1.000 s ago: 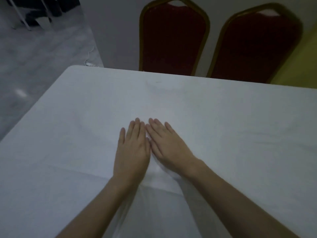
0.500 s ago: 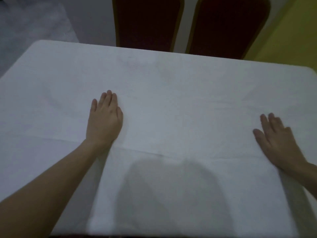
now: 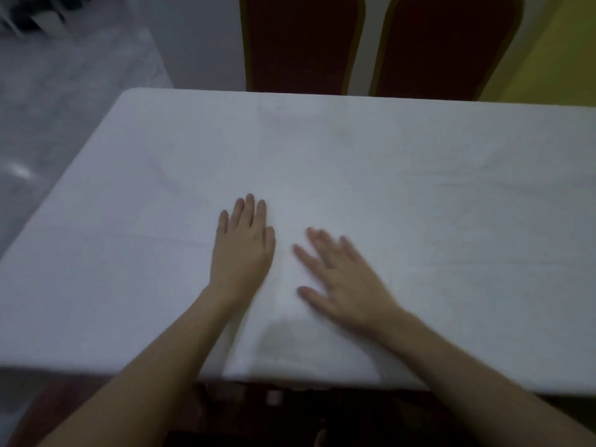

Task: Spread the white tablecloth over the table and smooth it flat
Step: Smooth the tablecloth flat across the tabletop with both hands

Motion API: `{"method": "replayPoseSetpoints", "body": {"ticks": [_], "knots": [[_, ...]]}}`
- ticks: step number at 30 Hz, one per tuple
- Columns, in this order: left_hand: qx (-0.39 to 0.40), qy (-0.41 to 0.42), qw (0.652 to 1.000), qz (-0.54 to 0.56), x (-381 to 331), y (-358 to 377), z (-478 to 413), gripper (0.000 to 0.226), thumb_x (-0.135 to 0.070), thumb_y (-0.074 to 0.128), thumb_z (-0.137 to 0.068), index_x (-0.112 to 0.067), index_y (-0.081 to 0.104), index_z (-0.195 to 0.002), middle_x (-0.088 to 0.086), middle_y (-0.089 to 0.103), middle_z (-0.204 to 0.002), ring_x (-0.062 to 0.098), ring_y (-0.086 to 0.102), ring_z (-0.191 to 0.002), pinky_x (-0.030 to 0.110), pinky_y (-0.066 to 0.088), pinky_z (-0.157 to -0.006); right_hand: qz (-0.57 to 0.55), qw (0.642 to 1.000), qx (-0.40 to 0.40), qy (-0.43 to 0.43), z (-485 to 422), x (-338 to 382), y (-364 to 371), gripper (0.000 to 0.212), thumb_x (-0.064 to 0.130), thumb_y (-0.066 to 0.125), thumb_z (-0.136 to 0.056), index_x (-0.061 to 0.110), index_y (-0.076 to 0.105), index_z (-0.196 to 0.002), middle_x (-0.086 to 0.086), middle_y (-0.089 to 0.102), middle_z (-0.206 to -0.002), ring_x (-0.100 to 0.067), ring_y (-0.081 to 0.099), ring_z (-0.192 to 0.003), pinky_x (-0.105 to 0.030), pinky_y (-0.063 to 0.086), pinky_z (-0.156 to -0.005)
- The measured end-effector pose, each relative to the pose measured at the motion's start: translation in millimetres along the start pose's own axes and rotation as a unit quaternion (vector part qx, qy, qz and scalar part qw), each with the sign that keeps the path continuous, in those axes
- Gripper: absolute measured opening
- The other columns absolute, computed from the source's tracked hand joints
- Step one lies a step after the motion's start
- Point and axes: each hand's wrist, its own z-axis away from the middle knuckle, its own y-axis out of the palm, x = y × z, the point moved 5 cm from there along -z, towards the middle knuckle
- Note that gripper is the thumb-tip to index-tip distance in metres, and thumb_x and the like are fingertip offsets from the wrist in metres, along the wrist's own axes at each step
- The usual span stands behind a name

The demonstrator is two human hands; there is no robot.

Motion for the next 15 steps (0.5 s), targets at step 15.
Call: {"method": "replayPoseSetpoints", "body": {"ticks": [15], "knots": [[0.002,0.024,1.000,-0.014,34,-16,86,0.060,-0.033,0.019,-0.094,-0.009,0.028,-0.148,0.011,0.023,-0.157,0.022,0.017,-0.147,0.044,0.012,-0.120,0.067,0.971,-0.025,0.229,105,-78,-19,0.088,0.062,0.004,-0.094,-0.008,0.035,-0.137,-0.032,0.030,-0.146,-0.047,0.030,-0.134,-0.053,0.019,-0.110]]}}
